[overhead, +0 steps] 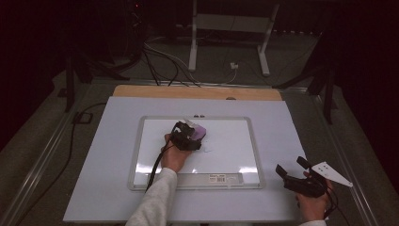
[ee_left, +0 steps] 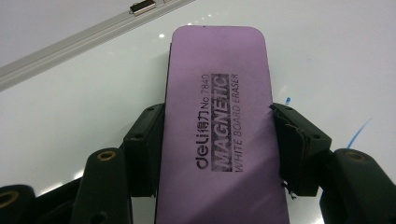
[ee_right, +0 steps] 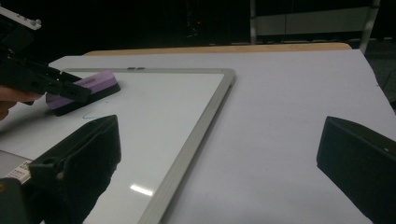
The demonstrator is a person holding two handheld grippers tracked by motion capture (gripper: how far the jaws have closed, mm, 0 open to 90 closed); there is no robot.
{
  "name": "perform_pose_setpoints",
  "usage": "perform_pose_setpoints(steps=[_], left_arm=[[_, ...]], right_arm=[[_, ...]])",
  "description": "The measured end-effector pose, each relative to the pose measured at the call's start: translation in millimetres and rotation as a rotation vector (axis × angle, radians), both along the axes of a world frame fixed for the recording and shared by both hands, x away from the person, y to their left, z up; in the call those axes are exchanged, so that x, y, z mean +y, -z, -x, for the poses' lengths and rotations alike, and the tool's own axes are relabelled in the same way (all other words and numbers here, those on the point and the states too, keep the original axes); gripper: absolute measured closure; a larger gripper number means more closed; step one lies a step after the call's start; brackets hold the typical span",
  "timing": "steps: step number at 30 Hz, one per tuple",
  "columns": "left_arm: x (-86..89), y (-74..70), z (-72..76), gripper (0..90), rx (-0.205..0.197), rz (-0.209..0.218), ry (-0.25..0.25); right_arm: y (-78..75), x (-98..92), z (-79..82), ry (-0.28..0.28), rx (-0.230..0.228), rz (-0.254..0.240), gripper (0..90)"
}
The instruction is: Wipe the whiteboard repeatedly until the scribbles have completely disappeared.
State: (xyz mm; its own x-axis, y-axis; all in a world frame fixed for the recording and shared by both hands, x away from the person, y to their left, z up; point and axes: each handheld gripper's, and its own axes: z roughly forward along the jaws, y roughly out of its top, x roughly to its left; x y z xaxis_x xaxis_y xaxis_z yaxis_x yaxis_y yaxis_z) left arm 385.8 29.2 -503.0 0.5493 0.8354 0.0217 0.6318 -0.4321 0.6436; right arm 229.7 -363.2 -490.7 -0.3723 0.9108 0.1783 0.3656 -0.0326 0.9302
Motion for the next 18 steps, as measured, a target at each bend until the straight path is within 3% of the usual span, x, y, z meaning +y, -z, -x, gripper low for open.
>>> perform_pose_setpoints(steps=[3, 6, 9, 13, 18], left_arm=[[-4.3, -0.2, 4.6, 41.8, 0.011, 0.009, 0.037], [-14.7, 0.1, 14.8, 41.7, 0.008, 0.019, 0.131], [-20.1, 0.5, 19.7, 41.7, 0.008, 0.027, 0.177], [-18.7, 0.7, 16.4, 41.7, 0.007, 0.027, 0.165], [-12.5, 0.4, 5.7, 41.7, 0.008, 0.017, 0.094]], right_arm=[[0.2, 1.1, -0.3, -0.004, 0.002, 0.002, 0.3], [0.0, 1.5, -0.2, -0.005, 0.000, 0.004, 0.3], [0.2, 1.4, -0.1, -0.005, 0.004, 0.002, 0.3], [0.0, 1.2, 0.2, -0.004, 0.002, 0.002, 0.3], [-0.2, -0.3, 0.5, 0.000, 0.001, 0.000, 0.3]])
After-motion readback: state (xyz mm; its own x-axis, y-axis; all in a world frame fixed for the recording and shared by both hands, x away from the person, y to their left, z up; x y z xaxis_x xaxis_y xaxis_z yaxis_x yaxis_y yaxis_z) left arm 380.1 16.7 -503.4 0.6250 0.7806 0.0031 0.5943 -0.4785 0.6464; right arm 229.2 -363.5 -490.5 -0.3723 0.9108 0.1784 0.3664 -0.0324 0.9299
